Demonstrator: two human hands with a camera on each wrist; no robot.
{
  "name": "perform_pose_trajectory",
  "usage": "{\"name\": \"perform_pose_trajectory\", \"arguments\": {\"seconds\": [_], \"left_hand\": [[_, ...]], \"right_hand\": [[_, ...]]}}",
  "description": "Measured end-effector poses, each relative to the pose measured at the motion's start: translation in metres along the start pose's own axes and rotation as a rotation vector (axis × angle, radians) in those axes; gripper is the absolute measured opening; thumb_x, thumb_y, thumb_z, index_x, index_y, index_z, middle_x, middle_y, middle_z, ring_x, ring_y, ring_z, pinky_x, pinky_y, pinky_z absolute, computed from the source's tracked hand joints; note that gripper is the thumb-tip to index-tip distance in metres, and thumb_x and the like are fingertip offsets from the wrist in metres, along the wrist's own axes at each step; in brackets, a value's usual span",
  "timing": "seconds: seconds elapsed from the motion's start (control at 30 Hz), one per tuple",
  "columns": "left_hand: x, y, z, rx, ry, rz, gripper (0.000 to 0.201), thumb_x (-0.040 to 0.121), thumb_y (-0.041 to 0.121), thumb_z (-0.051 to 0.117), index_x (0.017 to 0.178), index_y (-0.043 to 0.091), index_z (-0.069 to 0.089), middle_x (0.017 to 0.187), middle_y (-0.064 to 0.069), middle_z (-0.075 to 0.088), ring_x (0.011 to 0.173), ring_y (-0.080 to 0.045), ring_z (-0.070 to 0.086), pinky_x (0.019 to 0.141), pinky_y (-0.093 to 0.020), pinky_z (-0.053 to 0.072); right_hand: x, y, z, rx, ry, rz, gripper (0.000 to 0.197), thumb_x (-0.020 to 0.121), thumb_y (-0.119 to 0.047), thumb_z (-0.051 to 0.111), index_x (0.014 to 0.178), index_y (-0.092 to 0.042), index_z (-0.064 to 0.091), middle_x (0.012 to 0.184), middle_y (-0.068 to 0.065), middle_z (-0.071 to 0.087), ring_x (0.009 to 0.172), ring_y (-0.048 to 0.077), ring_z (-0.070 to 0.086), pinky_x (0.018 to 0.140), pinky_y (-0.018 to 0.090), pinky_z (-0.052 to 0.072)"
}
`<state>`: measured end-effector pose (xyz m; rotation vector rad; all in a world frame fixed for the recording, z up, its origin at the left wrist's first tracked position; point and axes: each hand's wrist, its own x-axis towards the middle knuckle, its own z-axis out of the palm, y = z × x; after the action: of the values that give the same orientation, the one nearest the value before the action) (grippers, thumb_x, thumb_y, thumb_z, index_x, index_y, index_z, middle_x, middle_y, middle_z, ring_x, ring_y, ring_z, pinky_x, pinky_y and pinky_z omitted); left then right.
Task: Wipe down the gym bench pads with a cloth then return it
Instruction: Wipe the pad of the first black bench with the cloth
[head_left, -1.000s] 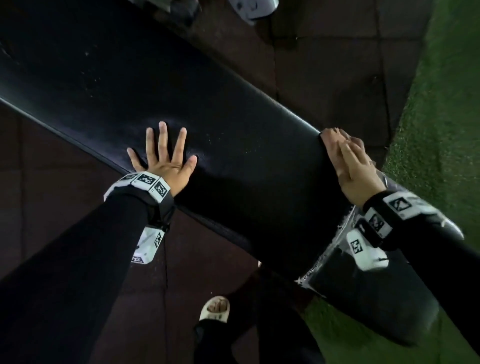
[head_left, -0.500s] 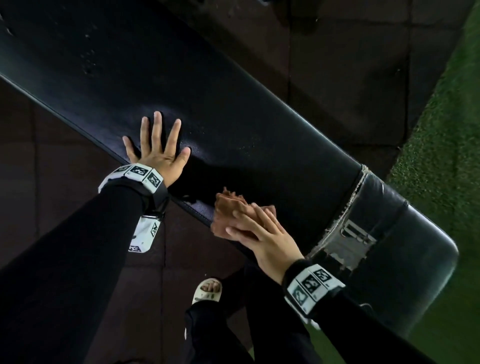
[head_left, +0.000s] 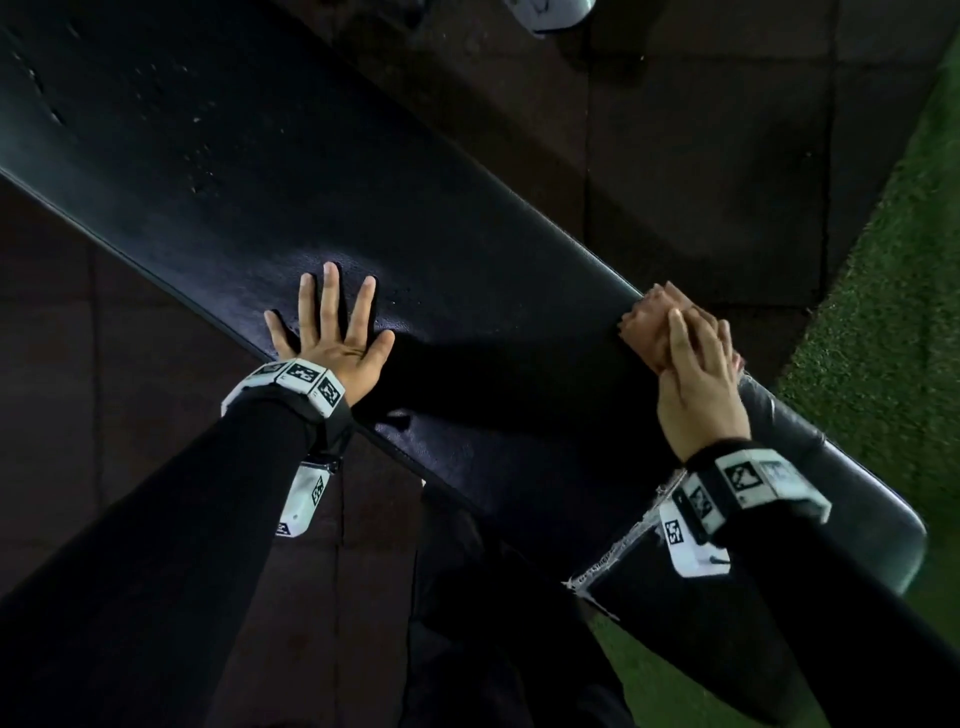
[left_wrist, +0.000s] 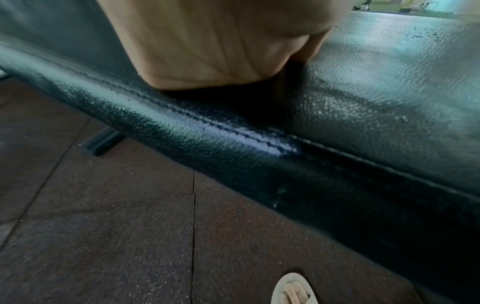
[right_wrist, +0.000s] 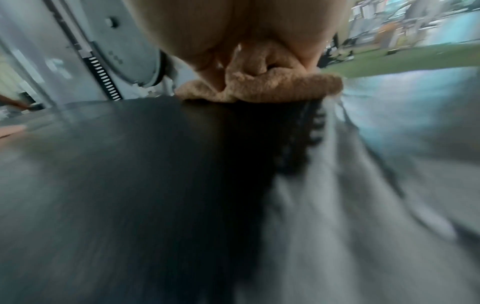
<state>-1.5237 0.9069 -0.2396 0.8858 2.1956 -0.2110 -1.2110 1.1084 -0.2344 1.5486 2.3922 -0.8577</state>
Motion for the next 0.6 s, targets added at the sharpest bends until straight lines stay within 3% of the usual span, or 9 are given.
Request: {"name": "perform_pose_trajectory", "arguments": {"seconds": [0.07,0.13,0.23,0.3,0.43,0.5,0.6], "left_hand": [[-0.001,0.001,0.000,-0.005,-0.014,-0.003,0.058,0.088,0.064,0.006,0.115,0.058,-0.045,0.122,0.021,-0.060,0.111,-0.004,-0.057,0.101,-0.052,-0.028],[0.001,0.001,-0.001,0.001,-0.015,0.000,0.058,0.088,0.064,0.006,0.115,0.058,-0.046,0.123,0.020,-0.060,0.110,-0.004,-0.058,0.100,-0.053,-0.028],[0.000,0.003,-0.003,-0.013,-0.036,-0.002,0.060,0.088,0.064,0.007,0.114,0.057,-0.047,0.123,0.019,-0.061,0.112,-0.005,-0.057,0.100,-0.053,-0.029],[-0.001,0.004,-0.004,-0.013,-0.030,-0.003,0.060,0.086,0.064,0.006,0.113,0.058,-0.048,0.124,0.019,-0.061,0.116,-0.006,-0.054,0.100,-0.053,-0.029],[-0.001,0.003,-0.004,-0.028,-0.032,0.005,0.060,0.082,0.066,0.002,0.116,0.057,-0.047,0.128,0.018,-0.058,0.116,-0.006,-0.056,0.099,-0.051,-0.031],[-0.001,0.002,-0.004,-0.025,-0.042,0.006,0.060,0.082,0.066,0.001,0.115,0.056,-0.048,0.128,0.016,-0.059,0.113,-0.006,-0.058,0.097,-0.051,-0.032],[0.000,0.001,-0.004,-0.031,-0.065,0.022,0.062,0.086,0.066,0.005,0.117,0.054,-0.048,0.128,0.015,-0.060,0.113,-0.007,-0.058,0.098,-0.051,-0.031]], "right_hand": [[0.014,-0.006,-0.005,0.075,-0.013,0.090,0.056,0.092,-0.030,0.030,0.147,-0.030,0.020,0.154,-0.002,0.020,0.144,0.020,0.004,0.115,0.038,-0.004],[0.030,-0.014,-0.008,0.075,-0.013,0.147,0.049,0.096,-0.041,0.027,0.144,-0.032,0.029,0.148,0.001,0.034,0.139,0.025,0.021,0.116,0.044,0.009],[0.054,-0.033,-0.011,0.044,-0.117,0.208,0.046,0.093,-0.052,0.017,0.136,-0.046,0.034,0.138,-0.001,0.045,0.127,0.029,0.037,0.108,0.047,0.023],[0.073,-0.052,-0.010,0.030,-0.183,0.147,0.046,0.093,-0.051,0.013,0.137,-0.050,0.030,0.137,-0.004,0.047,0.126,0.027,0.040,0.109,0.047,0.026],[0.108,-0.103,0.002,0.051,-0.201,0.028,0.047,0.096,-0.048,0.017,0.141,-0.041,0.028,0.141,-0.003,0.044,0.129,0.026,0.040,0.110,0.046,0.027],[0.119,-0.125,0.008,0.061,-0.199,-0.006,0.045,0.097,-0.047,0.020,0.142,-0.044,0.025,0.142,-0.004,0.045,0.130,0.027,0.038,0.111,0.043,0.026],[0.122,-0.134,0.007,0.103,-0.188,-0.043,0.043,0.099,-0.043,0.025,0.142,-0.039,0.030,0.141,-0.003,0.047,0.132,0.025,0.036,0.112,0.038,0.025]]}}
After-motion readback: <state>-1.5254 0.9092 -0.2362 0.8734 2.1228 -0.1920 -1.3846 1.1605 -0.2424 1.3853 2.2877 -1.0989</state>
